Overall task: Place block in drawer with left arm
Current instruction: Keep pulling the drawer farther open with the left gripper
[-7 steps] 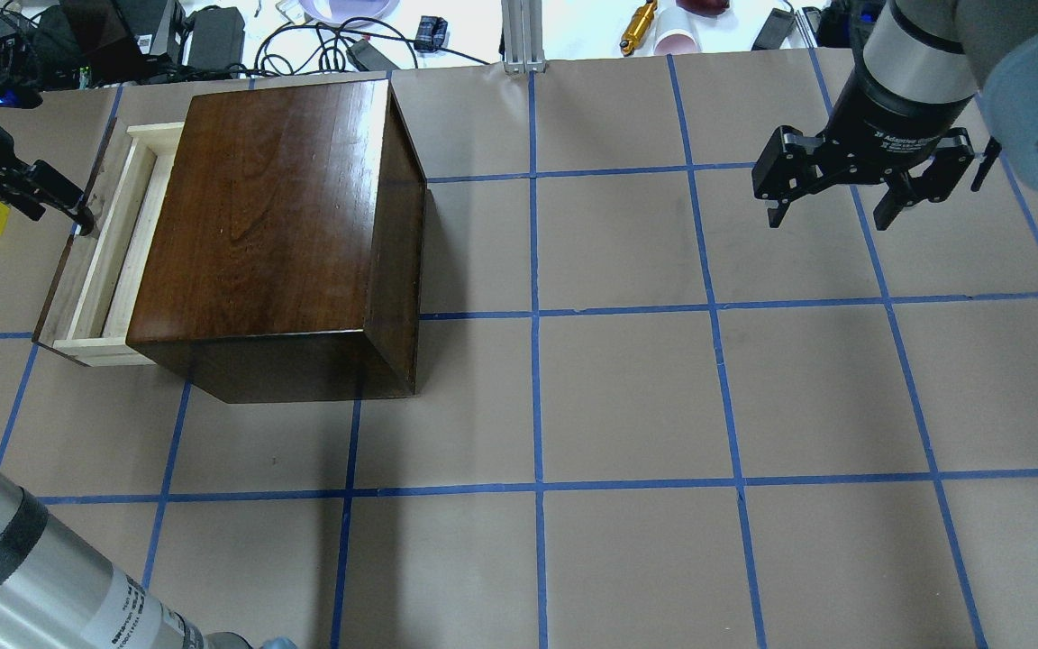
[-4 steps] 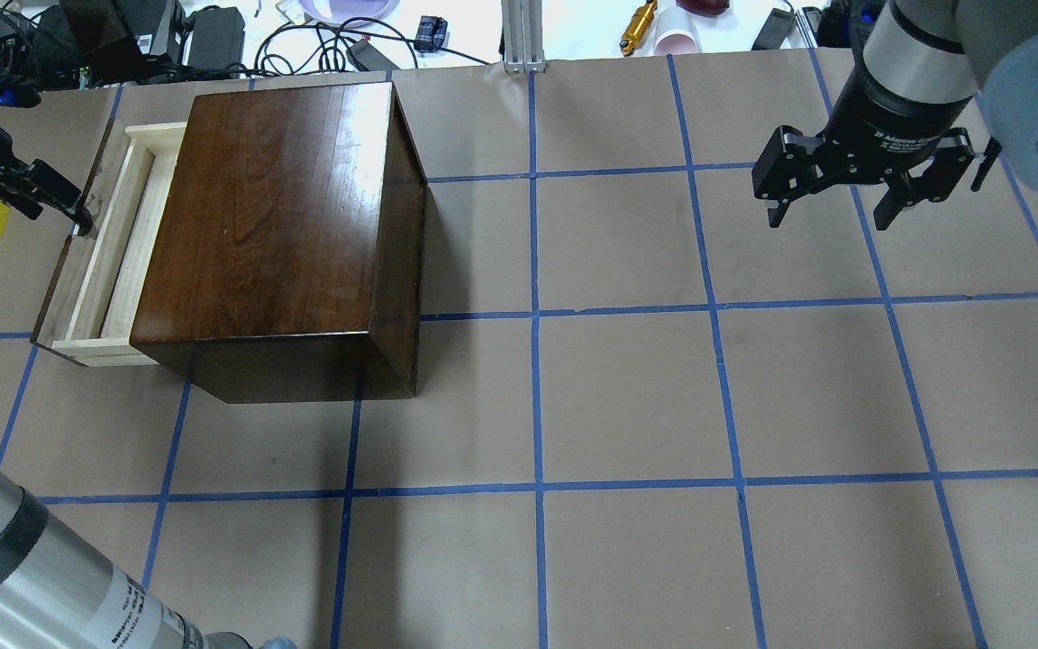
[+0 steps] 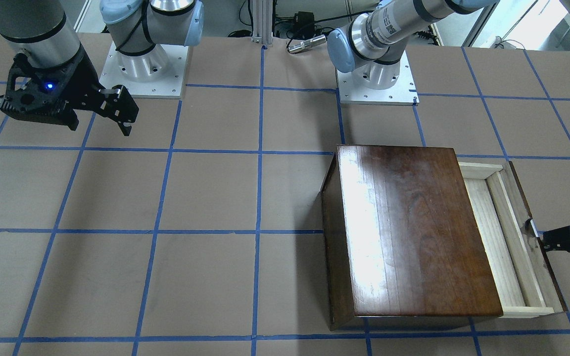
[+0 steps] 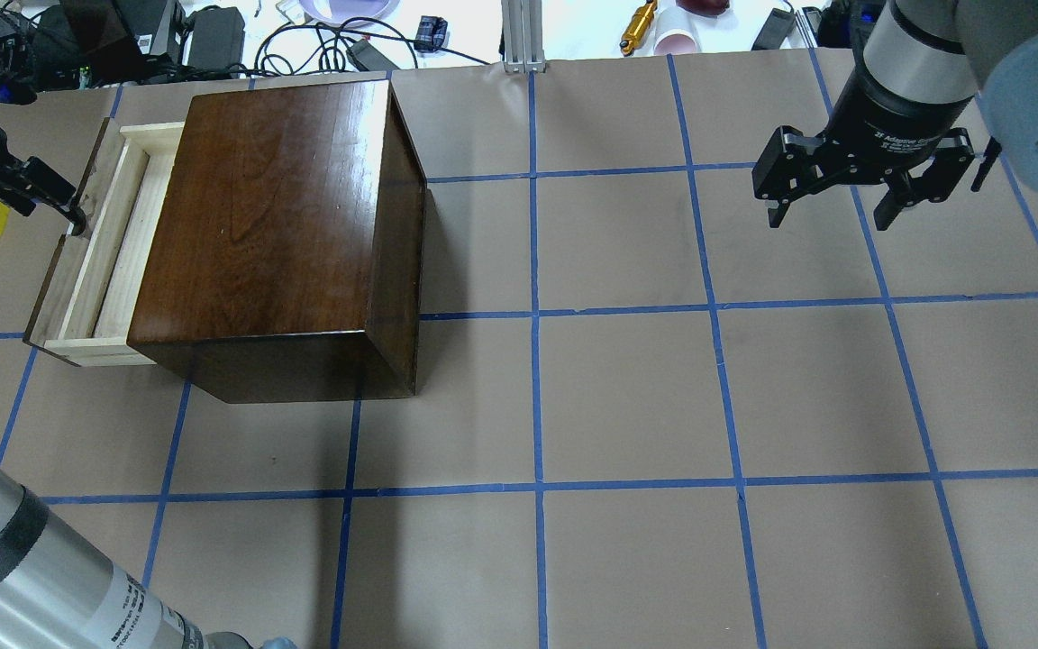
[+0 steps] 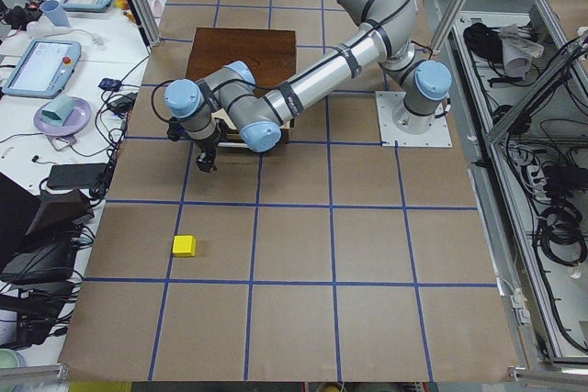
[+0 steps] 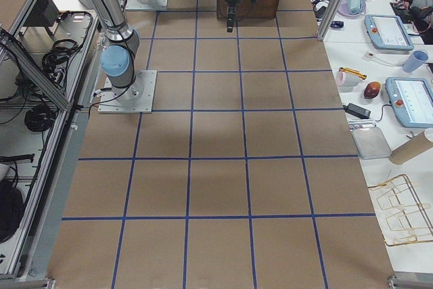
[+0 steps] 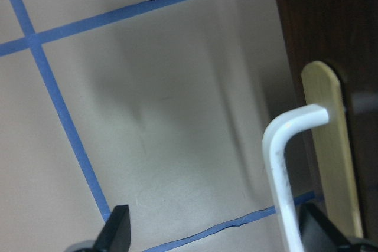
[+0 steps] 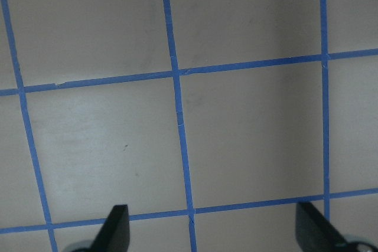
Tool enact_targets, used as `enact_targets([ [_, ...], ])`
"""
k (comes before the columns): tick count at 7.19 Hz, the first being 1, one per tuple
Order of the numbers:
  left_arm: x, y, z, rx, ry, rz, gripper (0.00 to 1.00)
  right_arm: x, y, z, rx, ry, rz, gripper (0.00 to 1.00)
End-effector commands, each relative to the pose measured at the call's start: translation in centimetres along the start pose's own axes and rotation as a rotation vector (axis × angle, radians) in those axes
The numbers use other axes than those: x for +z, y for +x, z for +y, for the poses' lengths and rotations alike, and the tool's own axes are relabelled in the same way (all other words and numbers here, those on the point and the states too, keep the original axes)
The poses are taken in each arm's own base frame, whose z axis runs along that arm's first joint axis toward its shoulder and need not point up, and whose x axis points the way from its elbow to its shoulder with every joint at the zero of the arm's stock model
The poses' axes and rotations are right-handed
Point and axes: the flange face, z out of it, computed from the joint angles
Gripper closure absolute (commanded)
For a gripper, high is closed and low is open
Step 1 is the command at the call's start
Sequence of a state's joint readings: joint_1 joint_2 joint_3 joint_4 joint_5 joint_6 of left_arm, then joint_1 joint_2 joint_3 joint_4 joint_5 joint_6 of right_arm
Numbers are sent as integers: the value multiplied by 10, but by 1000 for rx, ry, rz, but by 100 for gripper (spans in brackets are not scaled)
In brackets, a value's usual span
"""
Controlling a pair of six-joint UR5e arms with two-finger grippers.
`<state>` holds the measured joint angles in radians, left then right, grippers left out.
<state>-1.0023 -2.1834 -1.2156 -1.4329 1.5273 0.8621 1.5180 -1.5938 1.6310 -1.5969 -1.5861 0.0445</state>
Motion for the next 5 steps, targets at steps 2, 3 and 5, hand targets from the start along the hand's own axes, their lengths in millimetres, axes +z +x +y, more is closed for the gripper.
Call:
enact_targets([
  [2, -5, 4, 2, 1, -1, 7, 0, 0, 0, 0, -1, 0, 0, 0],
  [3, -8, 7, 4, 0, -10, 20, 0, 0, 0, 0, -1, 0, 0, 0],
  [5, -17, 11, 9, -2, -18, 25, 0, 0, 0, 0, -1, 0, 0, 0],
])
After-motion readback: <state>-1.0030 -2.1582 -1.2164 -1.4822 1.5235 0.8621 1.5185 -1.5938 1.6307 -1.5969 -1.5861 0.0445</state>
